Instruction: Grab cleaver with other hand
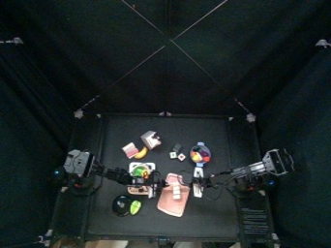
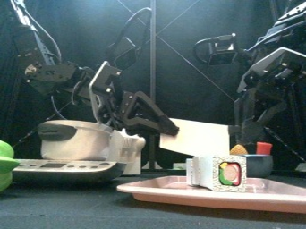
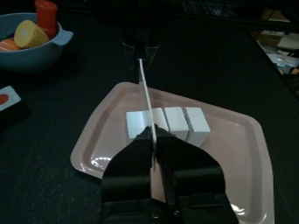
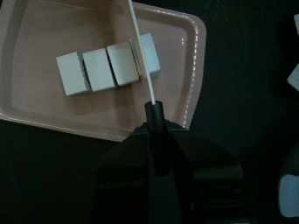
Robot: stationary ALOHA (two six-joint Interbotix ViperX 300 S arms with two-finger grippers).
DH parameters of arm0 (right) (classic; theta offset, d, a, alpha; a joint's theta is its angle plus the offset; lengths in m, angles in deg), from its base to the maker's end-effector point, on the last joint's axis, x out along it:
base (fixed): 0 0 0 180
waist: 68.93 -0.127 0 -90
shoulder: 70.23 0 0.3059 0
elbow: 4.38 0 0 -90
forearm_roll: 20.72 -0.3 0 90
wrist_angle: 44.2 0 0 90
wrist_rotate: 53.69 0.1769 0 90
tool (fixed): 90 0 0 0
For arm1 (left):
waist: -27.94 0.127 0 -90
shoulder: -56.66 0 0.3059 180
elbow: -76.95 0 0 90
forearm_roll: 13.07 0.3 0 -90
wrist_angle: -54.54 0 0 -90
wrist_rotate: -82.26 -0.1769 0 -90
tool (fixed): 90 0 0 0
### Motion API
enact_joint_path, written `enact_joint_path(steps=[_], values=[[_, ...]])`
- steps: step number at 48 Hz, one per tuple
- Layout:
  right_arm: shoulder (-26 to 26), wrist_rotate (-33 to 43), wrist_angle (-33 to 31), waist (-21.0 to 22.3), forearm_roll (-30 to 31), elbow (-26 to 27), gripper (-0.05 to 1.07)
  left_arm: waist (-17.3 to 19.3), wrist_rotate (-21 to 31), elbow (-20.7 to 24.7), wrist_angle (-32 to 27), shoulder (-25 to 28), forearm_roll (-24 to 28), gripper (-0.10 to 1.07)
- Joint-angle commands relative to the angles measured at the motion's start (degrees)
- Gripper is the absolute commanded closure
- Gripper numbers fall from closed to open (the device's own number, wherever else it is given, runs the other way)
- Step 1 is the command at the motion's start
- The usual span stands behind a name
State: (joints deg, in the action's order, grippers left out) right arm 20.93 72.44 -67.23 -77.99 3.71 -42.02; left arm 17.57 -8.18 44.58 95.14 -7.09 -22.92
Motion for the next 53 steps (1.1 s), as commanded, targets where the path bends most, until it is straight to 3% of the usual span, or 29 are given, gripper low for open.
enact_joint_path(steps=[1,53], values=[[0.6,0.3,0.0,0.3,0.2,0.9,0.77,-1.7,0.2,0.6,-0.4,-1.3,0.2,0.59],[-6.2,0.6,1.6,0.4,1.3,3.2,0.77,0.2,-0.1,4.8,-14.2,3.3,-1.7,0.59]])
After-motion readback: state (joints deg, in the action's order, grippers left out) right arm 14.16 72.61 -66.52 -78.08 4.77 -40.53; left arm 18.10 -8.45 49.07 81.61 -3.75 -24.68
